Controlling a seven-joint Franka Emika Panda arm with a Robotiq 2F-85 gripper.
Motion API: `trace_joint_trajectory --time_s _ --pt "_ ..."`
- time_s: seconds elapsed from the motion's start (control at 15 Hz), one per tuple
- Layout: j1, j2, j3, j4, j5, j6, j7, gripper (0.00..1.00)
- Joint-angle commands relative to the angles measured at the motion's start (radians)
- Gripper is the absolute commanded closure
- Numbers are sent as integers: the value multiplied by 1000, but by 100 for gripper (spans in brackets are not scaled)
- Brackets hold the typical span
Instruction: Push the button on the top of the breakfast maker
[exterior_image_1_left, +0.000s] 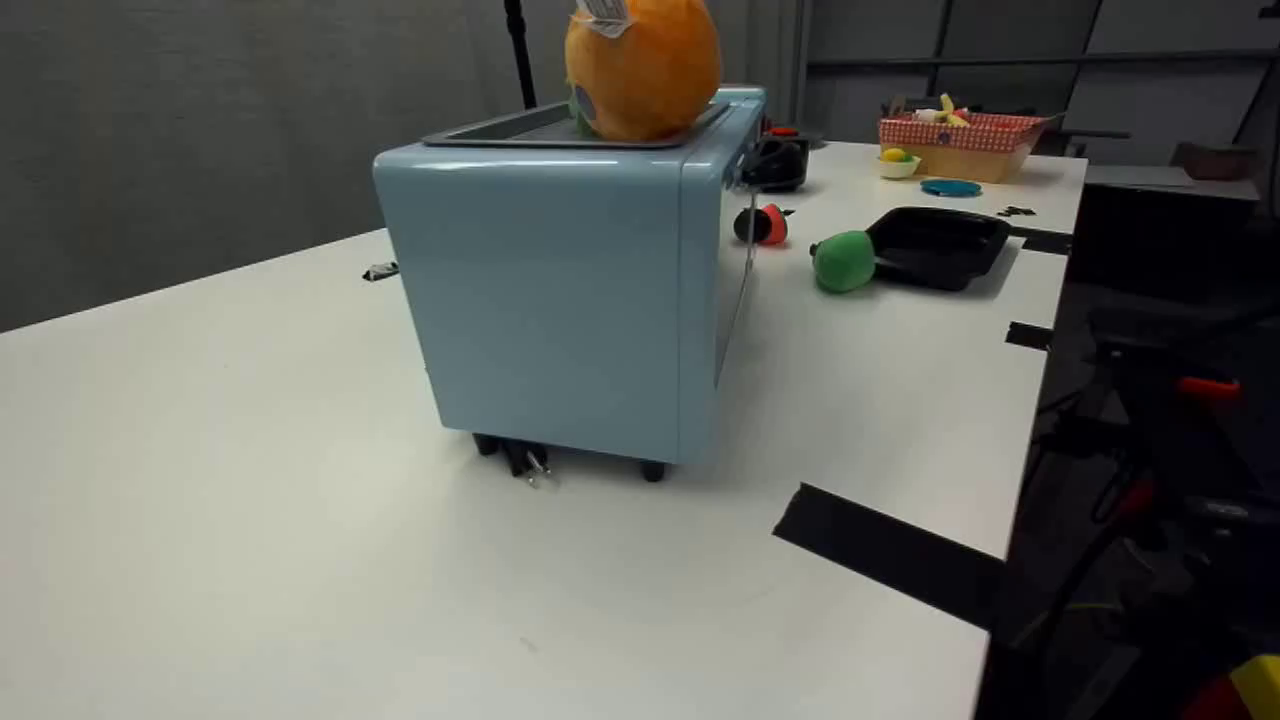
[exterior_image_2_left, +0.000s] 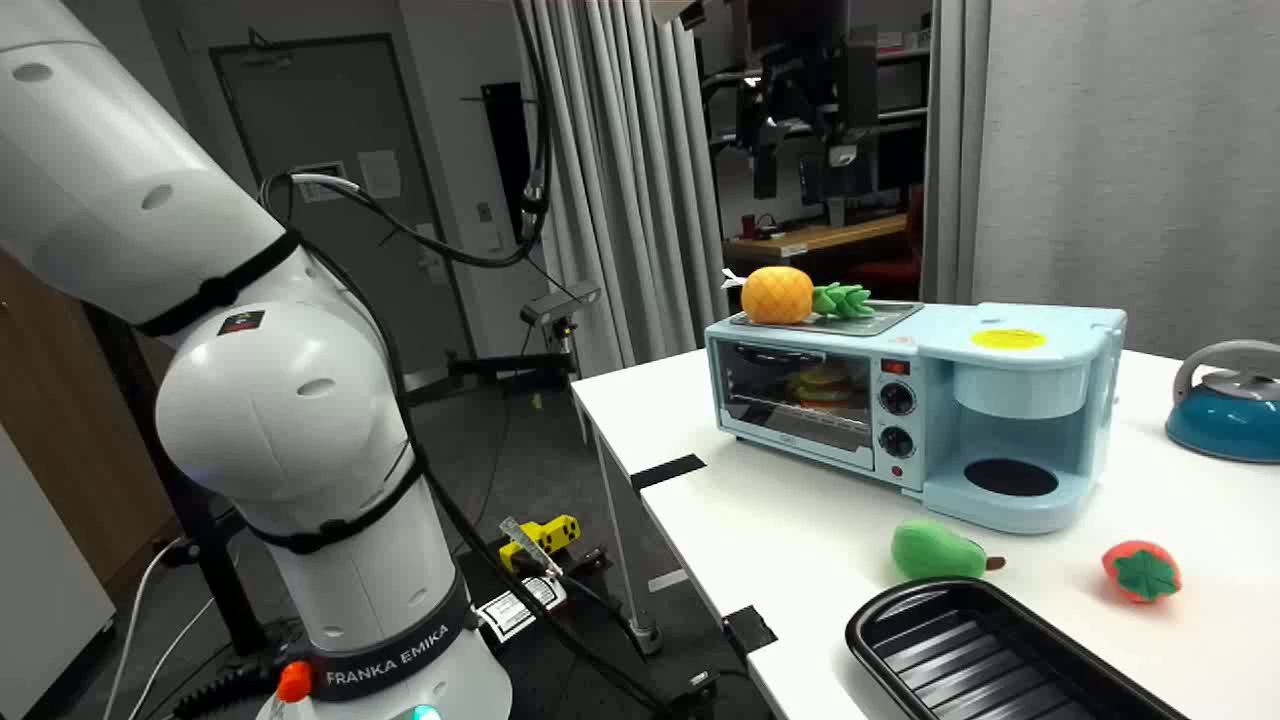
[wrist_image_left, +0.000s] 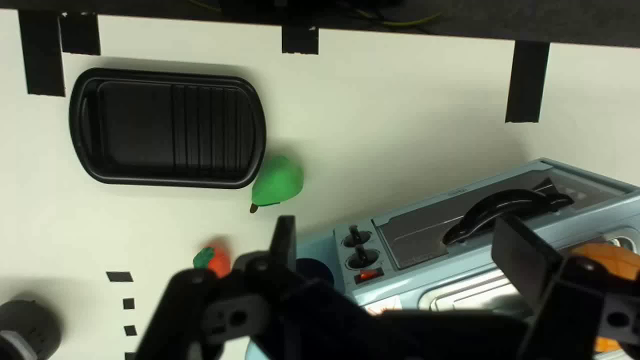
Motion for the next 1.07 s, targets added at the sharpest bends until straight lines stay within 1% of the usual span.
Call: trace_joint_trajectory --time_s 0.0,0.73,1.0 --pt "-10 2 8 1 4 -1 -4 0" --pt "-10 2 9 1 4 -1 -4 0" --pt "-5 48 18 33 7 5 5 0"
